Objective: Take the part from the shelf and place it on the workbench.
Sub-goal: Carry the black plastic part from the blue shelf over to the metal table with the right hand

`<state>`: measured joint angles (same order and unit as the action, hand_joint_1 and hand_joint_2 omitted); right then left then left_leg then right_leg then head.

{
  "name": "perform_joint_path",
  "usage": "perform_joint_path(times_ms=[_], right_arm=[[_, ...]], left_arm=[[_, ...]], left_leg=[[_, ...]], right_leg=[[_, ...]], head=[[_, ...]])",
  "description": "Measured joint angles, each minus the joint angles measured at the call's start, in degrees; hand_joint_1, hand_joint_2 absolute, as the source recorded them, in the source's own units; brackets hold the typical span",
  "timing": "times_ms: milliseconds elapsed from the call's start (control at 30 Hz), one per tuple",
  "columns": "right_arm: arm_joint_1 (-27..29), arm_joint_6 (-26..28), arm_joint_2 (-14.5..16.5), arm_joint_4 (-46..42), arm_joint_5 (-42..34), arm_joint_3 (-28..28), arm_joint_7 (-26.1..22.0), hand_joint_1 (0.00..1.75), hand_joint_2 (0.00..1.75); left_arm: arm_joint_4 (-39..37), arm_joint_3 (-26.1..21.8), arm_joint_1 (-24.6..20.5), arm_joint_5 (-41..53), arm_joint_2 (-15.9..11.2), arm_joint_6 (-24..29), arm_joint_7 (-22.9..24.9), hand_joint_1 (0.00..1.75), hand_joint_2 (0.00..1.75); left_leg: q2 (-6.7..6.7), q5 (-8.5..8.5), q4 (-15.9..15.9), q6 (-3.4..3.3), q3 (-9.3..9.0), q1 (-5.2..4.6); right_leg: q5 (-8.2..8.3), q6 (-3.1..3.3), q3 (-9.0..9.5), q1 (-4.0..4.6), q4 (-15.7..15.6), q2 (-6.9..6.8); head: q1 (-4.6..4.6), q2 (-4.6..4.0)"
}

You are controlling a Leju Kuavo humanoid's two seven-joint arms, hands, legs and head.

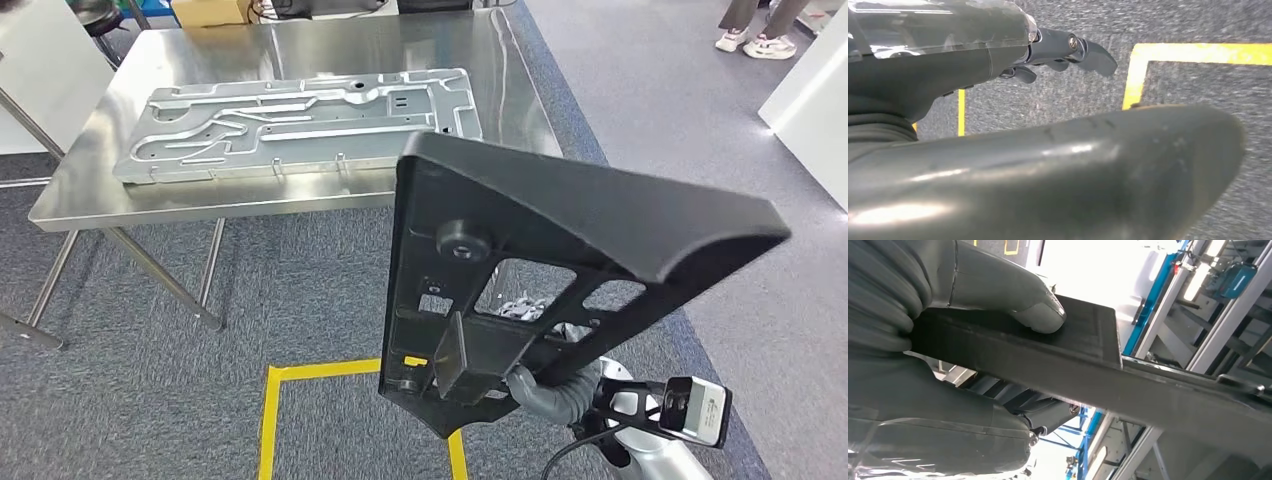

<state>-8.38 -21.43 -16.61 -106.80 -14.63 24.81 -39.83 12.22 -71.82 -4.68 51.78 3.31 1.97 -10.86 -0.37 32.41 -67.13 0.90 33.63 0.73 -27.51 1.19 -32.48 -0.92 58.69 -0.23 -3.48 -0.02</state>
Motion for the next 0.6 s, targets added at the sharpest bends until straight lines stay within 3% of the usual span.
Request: perform_joint_path(times_ms=[67, 100, 133, 233, 267, 400, 467, 567, 600], right_arm=[[0.0, -0.1, -0.1, 0.0, 0.1, 0.1, 0.1, 1.59, 1.75], [-0.1, -0.1, -0.1, 0.0, 0.2, 0.1, 0.1, 1.59, 1.75], [-0.1, -0.1, -0.1, 0.0, 0.1, 0.1, 0.3, 1.59, 1.75], [-0.9, 0.0, -0.1, 0.1, -0.4, 0.1, 1.0, 1.59, 1.75], [-1.3, 0.0, -0.1, 0.1, -0.6, 0.1, 1.3, 1.59, 1.75], [-2.6, 0.2, -0.1, 0.2, -1.4, 0.2, 2.6, 1.59, 1.75], [-3.5, 0.2, 0.0, 0.2, -1.7, 0.2, 2.9, 1.59, 1.75], [-4.0, 0.2, 0.4, 0.4, -1.8, 0.3, 3.1, 1.59, 1.75], [-4.0, 0.2, 0.4, 0.5, -1.8, 0.3, 3.2, 1.59, 1.75]], left_arm=[[0.0, 0.0, 0.1, 0.1, 0.0, 0.0, 0.0, 0.00, 0.00], [0.0, 0.0, 0.2, 0.1, 0.0, 0.0, 0.1, 0.00, 0.00], [0.0, 0.0, 0.3, 0.2, 0.0, -0.1, 0.1, 0.00, 0.00], [0.0, 0.0, 0.4, 0.3, -0.1, -0.1, 0.1, 0.00, 0.00], [0.0, 0.0, 0.4, 0.3, -0.2, -0.1, 0.1, 0.00, 0.00], [0.0, 0.0, 0.3, 0.3, -0.4, -0.1, 0.5, 0.00, 0.00], [0.0, 0.0, 0.1, 0.2, -0.4, 0.0, 0.6, 0.00, 0.00], [0.0, -0.1, -0.1, 0.1, -0.4, 0.1, 0.8, 0.00, 0.00], [0.0, -0.1, -0.1, 0.1, -0.4, 0.1, 0.9, 0.00, 0.00]], left_leg=[[0.02, 2.26, -6.6, 0.13, 4.73, -0.01], [0.02, 2.31, -7.8, 0.06, 6.27, -0.02], [0.02, 1.19, -6.9, -0.14, 6.79, -0.04], [0.05, -6.26, 3.3, -1.23, 4.61, -0.45], [0.04, -7.51, 5.6, -1.50, 3.95, -0.70], [-0.23, -8.04, 8.4, -2.68, 1.84, -0.90], [-0.33, -7.87, 9.2, -3.14, 0.29, -0.66], [-0.44, -6.73, 9.5, -3.43, -1.03, -0.57], [-0.51, -6.22, 9.5, -3.42, -1.59, -0.57]], right_leg=[[-0.75, 0.17, 0.75, 0.13, 0.0, 0.07], [-1.19, 0.18, 1.24, 0.19, 0.0, 0.13], [-1.67, 0.13, 1.87, 0.23, 0.0, 0.19], [-3.26, -0.24, 3.94, 0.35, -0.1, 0.21], [-3.71, -0.52, 4.34, 0.37, -0.2, 0.25], [-3.64, -1.93, 5.50, 0.31, 0.6, 0.37], [-4.23, -2.34, 3.70, 0.20, 4.4, 0.30], [-8.18, -2.95, -3.24, -0.01, 13.7, 0.25], [-9.16, -3.08, -5.03, -0.06, 15.0, 0.25]], head=[[0.00, 0.00], [0.00, 0.00], [0.00, 0.00], [0.00, 0.00], [0.00, 0.00], [0.01, 0.00], [0.01, 0.00], [0.02, 0.00], [0.02, 0.00]])
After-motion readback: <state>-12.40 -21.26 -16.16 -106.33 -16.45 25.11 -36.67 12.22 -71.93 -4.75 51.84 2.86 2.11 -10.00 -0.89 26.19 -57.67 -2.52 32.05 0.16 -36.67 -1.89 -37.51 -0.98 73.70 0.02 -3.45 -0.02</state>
